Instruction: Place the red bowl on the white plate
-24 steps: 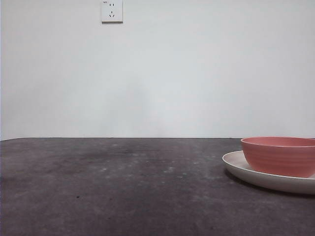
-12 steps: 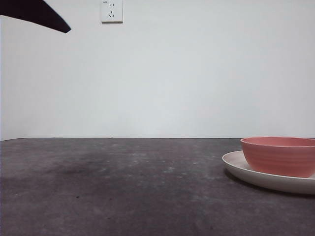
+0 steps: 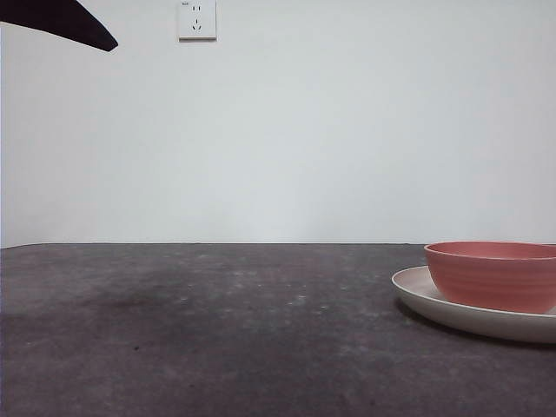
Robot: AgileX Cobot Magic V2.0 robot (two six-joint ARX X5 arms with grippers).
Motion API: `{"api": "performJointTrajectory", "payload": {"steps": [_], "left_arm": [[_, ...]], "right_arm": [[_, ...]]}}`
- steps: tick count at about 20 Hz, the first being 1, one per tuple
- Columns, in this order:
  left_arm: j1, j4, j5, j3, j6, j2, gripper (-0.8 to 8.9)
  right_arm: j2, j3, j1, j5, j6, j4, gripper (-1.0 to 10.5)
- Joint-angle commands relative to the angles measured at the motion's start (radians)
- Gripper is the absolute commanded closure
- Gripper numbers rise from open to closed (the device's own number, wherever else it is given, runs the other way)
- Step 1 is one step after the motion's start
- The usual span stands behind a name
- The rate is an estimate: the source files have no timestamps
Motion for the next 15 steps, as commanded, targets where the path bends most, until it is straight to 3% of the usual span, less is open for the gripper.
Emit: {"api": "performJointTrajectory", "payload": {"steps": [1, 3, 15], "left_arm": [[-0.006, 0.009, 0.008, 0.008, 0.010, 0.005, 5.02], [-0.006, 0.010, 0.008, 0.008, 0.010, 0.005, 5.02], [-0.006, 0.012, 0.008, 0.008, 0.009, 0.005, 5.02]], "right_arm": [[0.100, -0.001, -0.060, -0.045, 0.009, 0.064, 6.2], [0.176, -0.001, -0.092, -0.101, 0.015, 0.121, 6.3], [0.461, -0.001, -0.090, -0.120, 0.011, 0.253, 6.9]]}}
